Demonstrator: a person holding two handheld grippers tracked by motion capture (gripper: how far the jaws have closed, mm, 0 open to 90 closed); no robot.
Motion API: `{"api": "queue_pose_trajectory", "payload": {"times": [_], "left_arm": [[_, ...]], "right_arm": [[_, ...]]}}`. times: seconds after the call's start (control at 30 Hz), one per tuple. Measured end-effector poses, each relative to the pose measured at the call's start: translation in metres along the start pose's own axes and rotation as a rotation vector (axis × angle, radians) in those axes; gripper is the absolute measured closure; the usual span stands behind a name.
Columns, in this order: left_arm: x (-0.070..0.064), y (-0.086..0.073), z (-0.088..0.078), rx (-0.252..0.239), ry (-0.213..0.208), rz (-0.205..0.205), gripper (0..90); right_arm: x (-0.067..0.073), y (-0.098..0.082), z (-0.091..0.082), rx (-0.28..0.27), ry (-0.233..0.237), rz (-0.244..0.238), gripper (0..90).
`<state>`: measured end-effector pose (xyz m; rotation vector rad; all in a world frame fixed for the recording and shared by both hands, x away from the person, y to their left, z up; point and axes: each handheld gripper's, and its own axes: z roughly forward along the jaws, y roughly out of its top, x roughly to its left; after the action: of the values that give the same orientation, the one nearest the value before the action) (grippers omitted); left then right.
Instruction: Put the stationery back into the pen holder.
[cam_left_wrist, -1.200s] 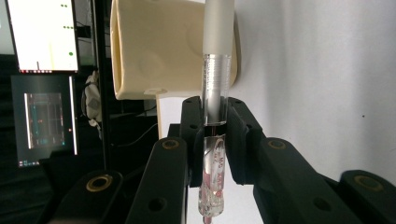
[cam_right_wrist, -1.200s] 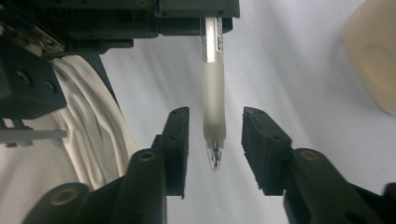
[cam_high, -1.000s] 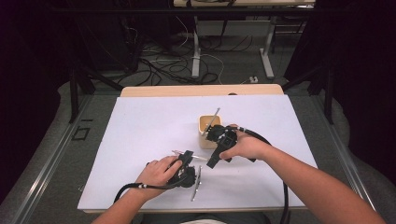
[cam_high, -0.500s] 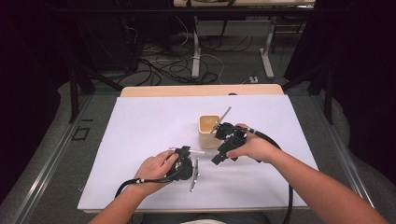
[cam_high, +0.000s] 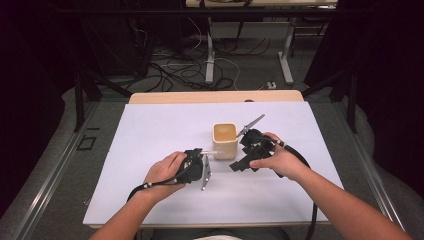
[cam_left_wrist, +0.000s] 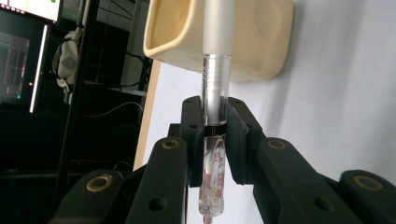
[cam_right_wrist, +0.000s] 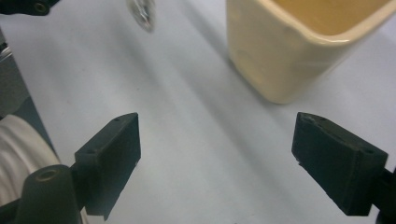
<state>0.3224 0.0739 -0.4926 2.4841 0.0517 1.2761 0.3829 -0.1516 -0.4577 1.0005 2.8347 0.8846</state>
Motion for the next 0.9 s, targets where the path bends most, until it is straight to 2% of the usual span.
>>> {"api": "queue_pose_trajectory", "payload": {"times": [0.1, 0.13, 0.17, 0.23, 0.27, 0.3, 0.37, 0.4, 0.47, 0.5, 0.57, 0.6, 0.63, 0.67, 0.7, 0.73, 0.77, 0.8, 0.9], "left_arm": [[0.006, 0.001, 0.0, -0.015, -0.008, -0.042, 79.2], [0.006, 0.001, 0.0, -0.015, -0.008, -0.042, 79.3], [0.011, 0.002, 0.0, -0.021, -0.015, -0.066, 79.2], [0.014, 0.002, 0.0, -0.025, -0.018, -0.077, 79.2], [0.016, 0.002, 0.0, -0.031, -0.026, -0.1, 79.2], [0.018, 0.002, 0.001, -0.054, -0.03, -0.14, 79.2], [0.024, 0.003, 0.001, -0.061, -0.04, -0.176, 79.3], [0.027, 0.003, 0.0, -0.069, -0.05, -0.203, 79.3], [0.036, 0.004, -0.001, -0.102, -0.073, -0.274, 79.3], [0.039, 0.005, -0.001, -0.115, -0.074, -0.29, 79.3], [0.044, 0.006, -0.001, -0.128, -0.087, -0.33, 79.3], [0.047, 0.006, -0.001, -0.135, -0.089, -0.344, 79.3], [0.047, 0.006, -0.001, -0.135, -0.089, -0.344, 79.3], [0.051, 0.008, -0.001, -0.147, -0.093, -0.366, 79.3], [0.053, 0.009, -0.001, -0.156, -0.096, -0.384, 79.3], [0.053, 0.009, -0.001, -0.156, -0.096, -0.384, 79.3], [0.057, 0.01, 0.0, -0.17, -0.111, -0.409, 79.3], [0.059, 0.011, 0.0, -0.181, -0.116, -0.427, 79.3], [0.065, 0.014, 0.002, -0.204, -0.141, -0.475, 79.3]], "right_arm": [[-0.003, -0.003, -0.002, -0.032, -0.01, 0.024, 15.0], [-0.004, -0.005, -0.002, -0.04, -0.022, 0.03, 14.8], [-0.004, -0.006, -0.002, -0.05, -0.028, 0.027, 14.6], [-0.005, -0.009, -0.001, -0.07, -0.05, 0.027, 14.5], [-0.005, -0.009, -0.001, -0.07, -0.05, 0.027, 14.5], [-0.005, -0.01, -0.001, -0.077, -0.061, 0.038, 14.5], [-0.006, -0.013, -0.002, -0.124, -0.087, 0.056, 14.4], [-0.006, -0.014, -0.002, -0.15, -0.091, 0.064, 14.4], [-0.007, -0.017, -0.005, -0.168, -0.089, 0.067, 14.2], [-0.007, -0.018, -0.005, -0.194, -0.102, 0.07, 14.0], [-0.007, -0.02, -0.006, -0.21, -0.109, 0.068, 13.6], [-0.007, -0.021, -0.006, -0.228, -0.119, 0.08, 13.6], [-0.007, -0.022, -0.007, -0.228, -0.119, 0.073, 13.6], [-0.007, -0.023, -0.006, -0.242, -0.128, 0.073, 13.5], [-0.008, -0.024, -0.007, -0.239, -0.137, 0.07, 13.2], [-0.007, -0.025, -0.006, -0.248, -0.14, 0.081, 12.6], [-0.008, -0.026, -0.005, -0.259, -0.151, 0.068, 11.6], [-0.007, -0.027, -0.005, -0.251, -0.155, 0.09, 10.9], [-0.007, -0.029, -0.001, -0.255, -0.172, 0.081, 9.5]]}}
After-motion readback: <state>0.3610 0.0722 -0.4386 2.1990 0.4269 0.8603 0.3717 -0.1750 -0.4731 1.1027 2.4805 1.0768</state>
